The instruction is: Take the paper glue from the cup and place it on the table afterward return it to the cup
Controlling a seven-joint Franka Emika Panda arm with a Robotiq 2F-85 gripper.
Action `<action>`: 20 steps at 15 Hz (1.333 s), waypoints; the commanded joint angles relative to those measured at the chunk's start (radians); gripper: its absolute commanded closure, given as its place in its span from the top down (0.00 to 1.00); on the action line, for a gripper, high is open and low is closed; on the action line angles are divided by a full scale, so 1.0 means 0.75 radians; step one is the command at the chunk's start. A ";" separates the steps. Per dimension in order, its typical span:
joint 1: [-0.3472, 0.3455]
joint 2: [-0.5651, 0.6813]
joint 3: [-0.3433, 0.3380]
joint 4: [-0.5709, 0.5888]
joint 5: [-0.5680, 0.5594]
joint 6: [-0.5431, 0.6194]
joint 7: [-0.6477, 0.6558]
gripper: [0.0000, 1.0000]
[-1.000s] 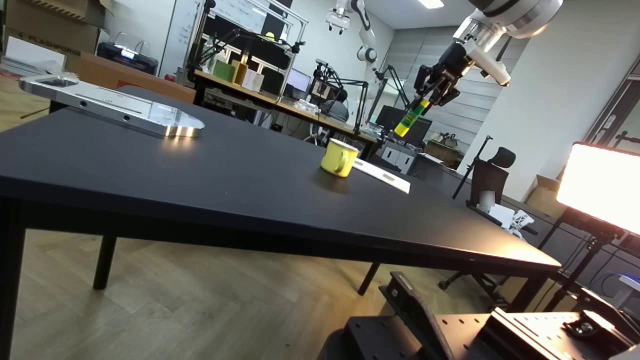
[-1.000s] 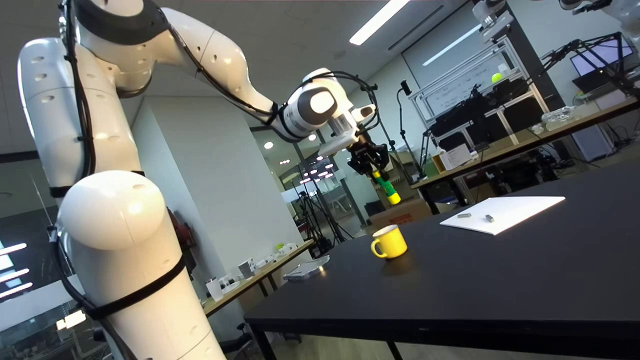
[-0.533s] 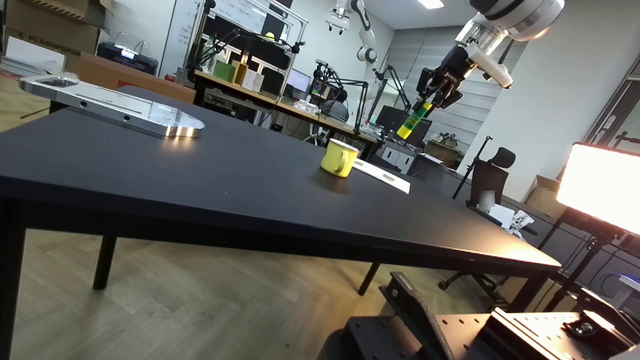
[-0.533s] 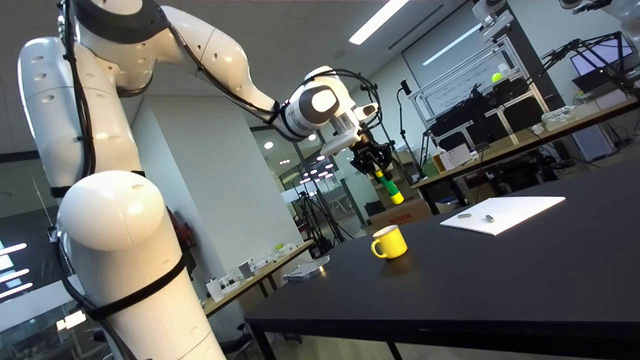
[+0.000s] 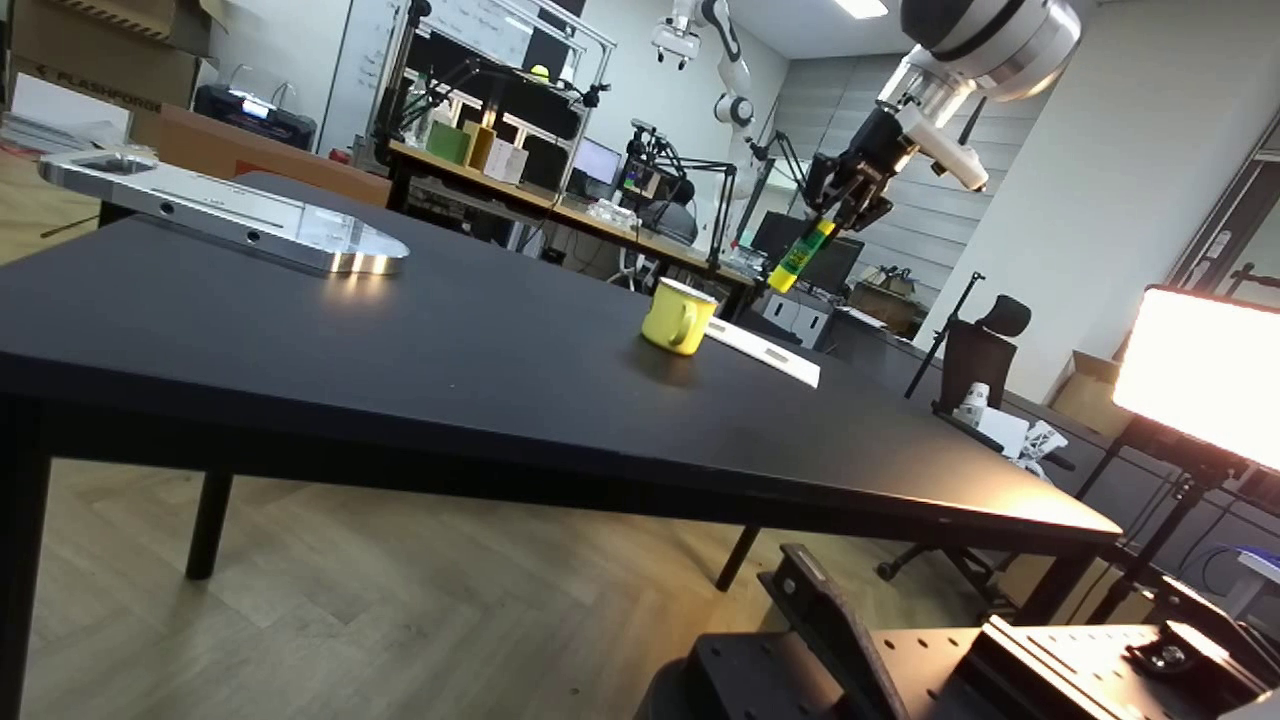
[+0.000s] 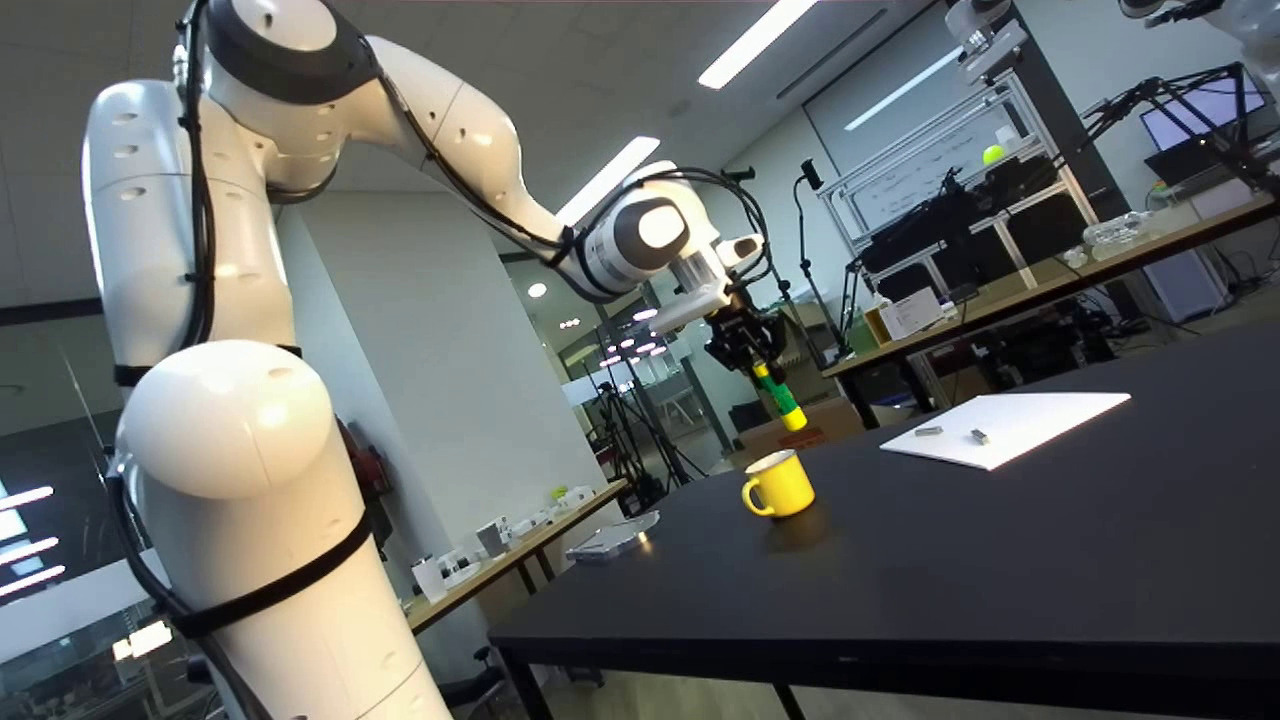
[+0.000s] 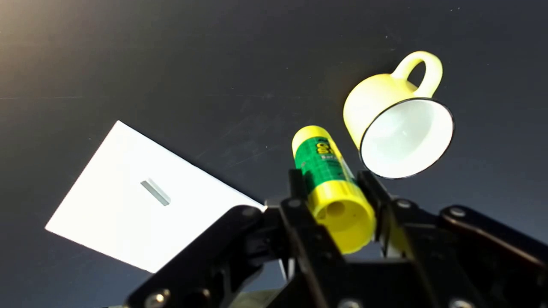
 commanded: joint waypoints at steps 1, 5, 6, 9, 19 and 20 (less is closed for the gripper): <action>0.035 0.133 0.037 0.132 -0.019 0.013 0.024 0.09; 0.056 0.221 0.096 0.211 -0.009 0.040 0.009 0.09; 0.059 0.238 0.107 0.225 -0.008 0.037 0.008 0.09; 0.067 0.282 0.127 0.247 -0.015 0.037 0.010 0.09; 0.083 0.399 0.120 0.304 -0.084 -0.054 0.036 0.09; 0.084 0.403 0.119 0.305 -0.092 -0.056 0.036 0.09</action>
